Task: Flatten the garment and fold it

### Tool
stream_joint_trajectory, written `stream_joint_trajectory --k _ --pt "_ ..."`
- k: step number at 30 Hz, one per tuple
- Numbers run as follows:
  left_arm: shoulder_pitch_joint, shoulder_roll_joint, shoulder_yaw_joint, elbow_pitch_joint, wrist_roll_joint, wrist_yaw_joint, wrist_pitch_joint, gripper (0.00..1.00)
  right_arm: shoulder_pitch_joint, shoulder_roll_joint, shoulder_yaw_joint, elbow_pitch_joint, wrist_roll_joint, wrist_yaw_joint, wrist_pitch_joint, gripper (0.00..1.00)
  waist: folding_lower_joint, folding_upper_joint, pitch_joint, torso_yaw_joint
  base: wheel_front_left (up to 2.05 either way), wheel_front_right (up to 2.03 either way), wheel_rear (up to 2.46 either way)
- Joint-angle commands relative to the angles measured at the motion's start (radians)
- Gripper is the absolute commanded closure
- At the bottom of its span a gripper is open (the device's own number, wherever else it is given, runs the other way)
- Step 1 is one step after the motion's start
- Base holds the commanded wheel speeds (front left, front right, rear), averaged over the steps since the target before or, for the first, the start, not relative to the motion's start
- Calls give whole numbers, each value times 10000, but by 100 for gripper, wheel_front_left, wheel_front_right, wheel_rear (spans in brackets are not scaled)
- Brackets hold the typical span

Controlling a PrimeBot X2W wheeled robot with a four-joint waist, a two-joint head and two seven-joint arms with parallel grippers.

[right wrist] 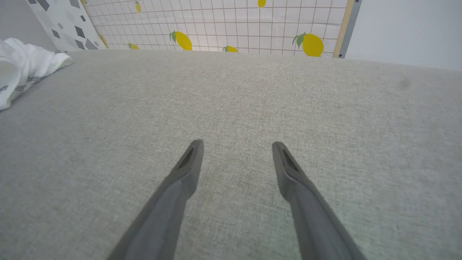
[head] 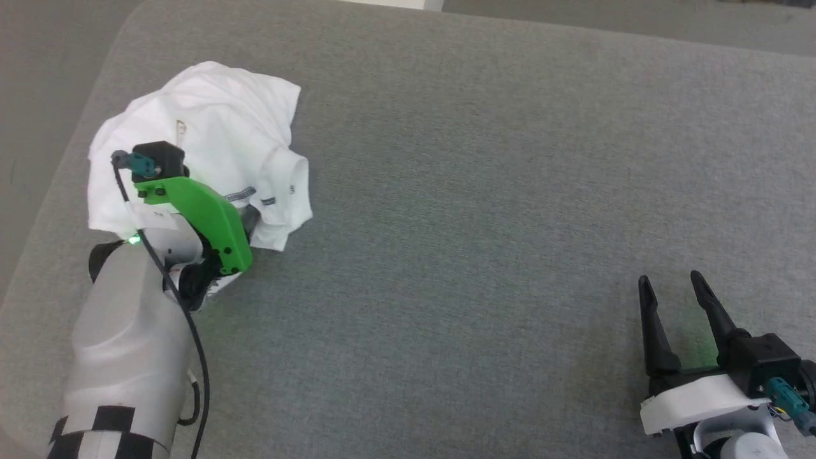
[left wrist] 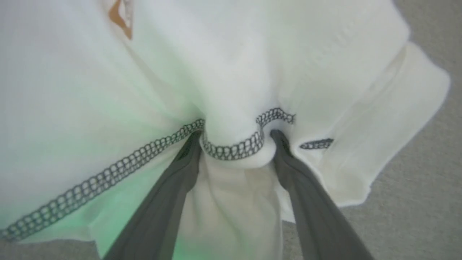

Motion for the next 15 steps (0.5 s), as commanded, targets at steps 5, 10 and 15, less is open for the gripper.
stream_joint_trajectory --k 5,10,15 --pt "-35 103 69 274 370 324 -2131 100 -309 -6 93 322 206 -15 -100 0 -1 -1 -103 -176 0 0 0" --pt "-1105 239 222 -513 234 160 -3484 100 -408 -6 259 674 428 -15 -194 0 -1 -1 -750 -317 0 0 0" --pt "-2439 132 -217 -1855 -289 -41 -3630 100 -383 -6 276 995 652 -15 -263 0 -1 -1 -1526 -781 0 0 0"
